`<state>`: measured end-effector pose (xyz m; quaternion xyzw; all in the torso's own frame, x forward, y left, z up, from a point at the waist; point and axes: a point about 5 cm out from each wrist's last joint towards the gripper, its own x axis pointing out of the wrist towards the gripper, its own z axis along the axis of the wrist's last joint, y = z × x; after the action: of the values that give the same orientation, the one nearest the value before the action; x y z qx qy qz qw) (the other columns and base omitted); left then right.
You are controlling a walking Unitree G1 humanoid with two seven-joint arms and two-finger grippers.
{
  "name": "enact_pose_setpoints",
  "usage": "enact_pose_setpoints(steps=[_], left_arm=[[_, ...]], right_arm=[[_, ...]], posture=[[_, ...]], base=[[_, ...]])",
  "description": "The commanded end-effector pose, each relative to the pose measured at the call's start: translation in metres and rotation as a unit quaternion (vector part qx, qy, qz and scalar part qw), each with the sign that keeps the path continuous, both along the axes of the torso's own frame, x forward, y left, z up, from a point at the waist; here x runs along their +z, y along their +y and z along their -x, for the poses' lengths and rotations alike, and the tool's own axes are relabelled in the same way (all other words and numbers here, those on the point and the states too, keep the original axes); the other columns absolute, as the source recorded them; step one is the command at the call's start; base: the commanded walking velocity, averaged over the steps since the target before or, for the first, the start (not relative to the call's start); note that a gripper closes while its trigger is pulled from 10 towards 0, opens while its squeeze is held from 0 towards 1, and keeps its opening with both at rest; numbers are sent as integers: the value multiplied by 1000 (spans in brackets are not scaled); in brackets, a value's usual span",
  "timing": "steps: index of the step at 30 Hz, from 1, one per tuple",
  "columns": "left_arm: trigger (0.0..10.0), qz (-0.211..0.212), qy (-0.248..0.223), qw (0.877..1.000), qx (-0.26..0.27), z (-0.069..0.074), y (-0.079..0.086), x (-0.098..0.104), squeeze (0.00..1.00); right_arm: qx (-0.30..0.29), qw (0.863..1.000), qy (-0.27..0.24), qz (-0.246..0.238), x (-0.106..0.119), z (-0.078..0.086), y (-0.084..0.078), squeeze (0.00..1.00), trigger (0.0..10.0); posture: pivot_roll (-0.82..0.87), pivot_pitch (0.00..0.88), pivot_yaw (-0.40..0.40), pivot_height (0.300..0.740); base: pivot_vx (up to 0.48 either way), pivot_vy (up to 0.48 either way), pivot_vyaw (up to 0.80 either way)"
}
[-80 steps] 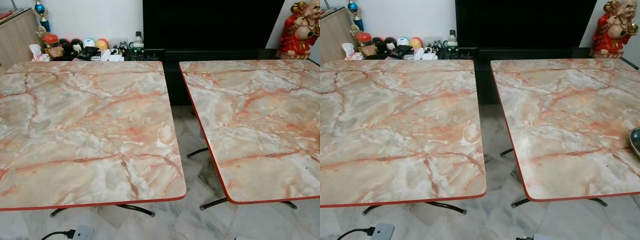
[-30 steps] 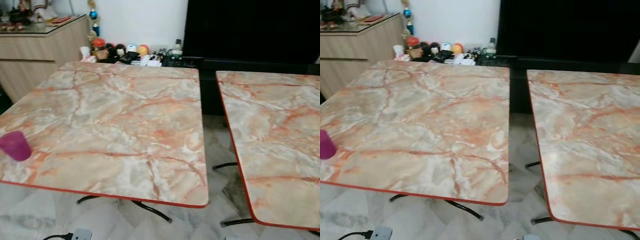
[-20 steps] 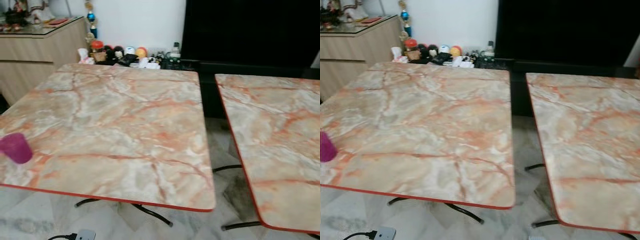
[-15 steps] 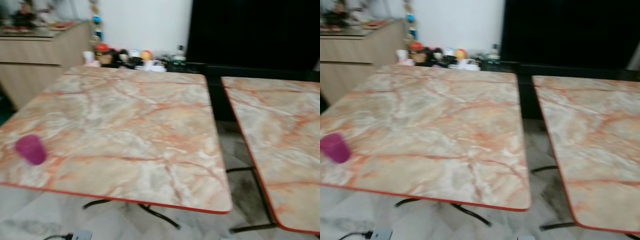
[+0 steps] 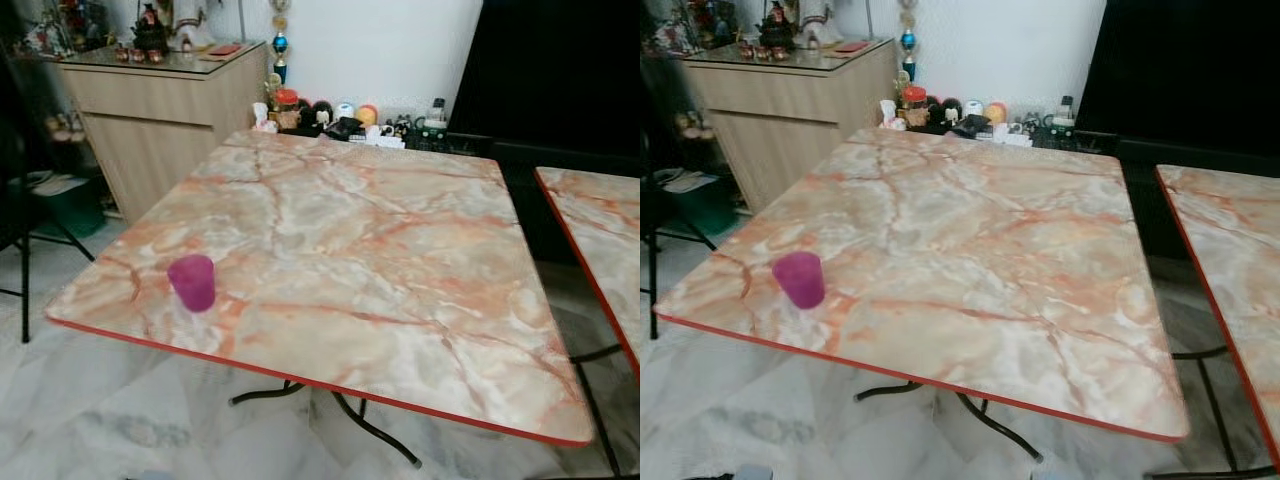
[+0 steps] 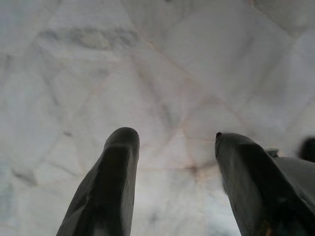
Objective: Setting the table
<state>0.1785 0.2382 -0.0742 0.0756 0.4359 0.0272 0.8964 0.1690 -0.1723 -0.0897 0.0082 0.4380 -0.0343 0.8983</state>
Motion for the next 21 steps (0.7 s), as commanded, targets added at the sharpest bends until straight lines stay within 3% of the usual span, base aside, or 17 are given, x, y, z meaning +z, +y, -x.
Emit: enact_pose_setpoints(steps=[1,15,21], left_arm=[[10000,8,5,1000,-1,1,-6,-2,0],[10000,10,6,1000,4,3,-7,-3,0],[10000,7,4,1000,1,3,-8,-3,0]], right_arm=[[-16,1000,10,3,-2,6,-7,0,10000],[-14,1000,17,4,-3,8,-9,0,10000],[-14,999,28,1,-5,12,-10,0,10000]], posture=[[17,53,-1,740],[22,60,-9,740],[25,62,-11,740]], base=[[0,480,0],[0,475,0],[0,0,-230]])
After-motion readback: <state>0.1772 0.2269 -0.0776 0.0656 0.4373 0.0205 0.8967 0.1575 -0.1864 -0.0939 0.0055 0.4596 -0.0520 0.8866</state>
